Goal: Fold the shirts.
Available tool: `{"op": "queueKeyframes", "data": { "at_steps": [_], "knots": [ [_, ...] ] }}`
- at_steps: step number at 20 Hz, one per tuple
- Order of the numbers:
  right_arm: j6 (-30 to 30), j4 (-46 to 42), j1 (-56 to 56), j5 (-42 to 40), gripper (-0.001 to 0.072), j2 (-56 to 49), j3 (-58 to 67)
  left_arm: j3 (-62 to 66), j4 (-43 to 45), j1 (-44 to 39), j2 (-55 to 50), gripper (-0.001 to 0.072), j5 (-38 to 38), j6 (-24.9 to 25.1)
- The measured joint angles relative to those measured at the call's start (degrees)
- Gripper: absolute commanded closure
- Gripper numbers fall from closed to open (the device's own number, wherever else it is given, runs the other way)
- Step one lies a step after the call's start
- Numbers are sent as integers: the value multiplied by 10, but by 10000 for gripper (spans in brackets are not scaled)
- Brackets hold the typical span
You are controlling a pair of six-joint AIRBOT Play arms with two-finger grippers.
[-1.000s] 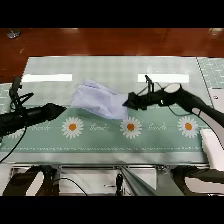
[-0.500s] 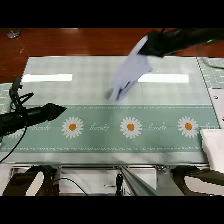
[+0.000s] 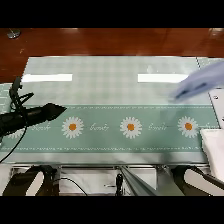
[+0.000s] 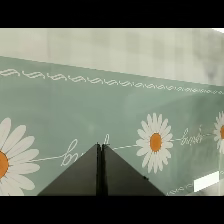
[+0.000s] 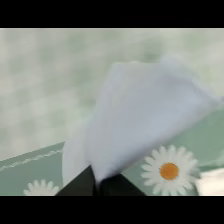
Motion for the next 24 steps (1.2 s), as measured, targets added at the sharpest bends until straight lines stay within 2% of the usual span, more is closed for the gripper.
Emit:
{"op": "queueKeyframes", "data": {
  "at_steps": [6, 7, 9, 13, 14, 15, 16, 19, 21, 22, 24],
  "knots": [
    [-4, -114, -207, 36, 692, 159, -208, 0, 0, 0, 0, 682, 0, 3],
    [-7, -144, -243, 38, 577, 188, -247, 0, 0, 0, 0, 682, 0, 5],
    [-5, -189, -304, 40, 69, 242, -322, 0, 0, 0, 0, 682, 0, 5],
    [7, -228, -367, 38, 90, 289, -407, 0, 0, 0, 0, 682, 1, 6],
    [7, -220, -373, 30, 178, 286, -406, 1, 0, 0, -1, 682, 3, 7],
    [7, -195, -378, 20, 407, 277, -395, 6, 0, 1, -5, 682, 12, 8],
    [4, -153, -381, 5, 694, 264, -379, 17, 0, 2, -11, 682, 18, 10],
    [-36, 88, -346, -71, 693, 210, -315, 103, 0, 4, -60, 683, 28, 14],
    [-74, 231, -250, -141, 693, 175, -275, 214, -1, -10, -122, 684, 18, 16],
    [-87, 253, -185, -176, 693, 160, -262, 275, -3, -24, -156, 684, 6, 16],
    [-101, 216, -18, -234, 693, 123, -246, 393, 24, -71, -224, 684, -25, 17]
  ]
}}
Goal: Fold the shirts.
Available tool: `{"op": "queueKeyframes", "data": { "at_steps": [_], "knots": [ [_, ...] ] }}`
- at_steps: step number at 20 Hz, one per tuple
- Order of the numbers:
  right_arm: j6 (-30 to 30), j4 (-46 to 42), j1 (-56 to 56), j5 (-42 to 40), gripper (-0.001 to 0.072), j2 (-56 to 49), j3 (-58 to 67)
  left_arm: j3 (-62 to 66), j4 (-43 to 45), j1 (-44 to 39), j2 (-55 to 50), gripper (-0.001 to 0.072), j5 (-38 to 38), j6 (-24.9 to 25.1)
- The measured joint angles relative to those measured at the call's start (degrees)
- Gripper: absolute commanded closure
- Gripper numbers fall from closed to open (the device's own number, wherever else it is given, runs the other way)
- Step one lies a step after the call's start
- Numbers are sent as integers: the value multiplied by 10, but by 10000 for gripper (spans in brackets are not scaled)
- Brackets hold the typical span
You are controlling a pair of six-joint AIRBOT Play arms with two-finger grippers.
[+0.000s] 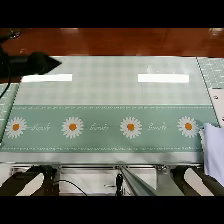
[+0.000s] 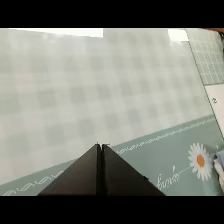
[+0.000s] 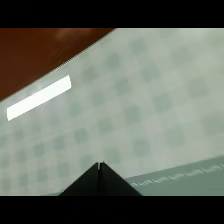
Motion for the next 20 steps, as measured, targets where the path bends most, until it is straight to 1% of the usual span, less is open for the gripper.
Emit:
{"op": "queueKeyframes", "data": {
  "at_steps": [1, 2, 4, 6, 7, 9, 12, 15, 20],
  "knots": [
    [2, -50, 78, -16, 693, -20, 1, 36, 33, -26, -24, 683, -13, -5],
    [18, -114, 151, -22, 693, -43, -2, 58, 80, -53, -46, 682, -26, -21],
    [70, -257, 269, -28, 694, -92, -23, 58, 182, -90, -72, 682, -36, -60],
    [120, -350, 332, -29, 694, -135, -49, 33, 261, -106, -90, 682, -39, -93],
    [141, -379, 350, -31, 694, -154, -59, 24, 282, -107, -95, 682, -38, -103],
    [178, -415, 373, -34, 694, -183, -71, 12, 317, -106, -103, 681, -40, -117],
    [216, -432, 389, -33, 694, -205, -80, 3, 343, -104, -108, 681, -43, -128],
    [232, -437, 395, -32, 694, -213, -83, 1, 353, -104, -110, 681, -44, -133],
    [242, -442, 398, -32, 694, -217, -85, -1, 360, -104, -111, 681, -45, -135]
  ]
}}
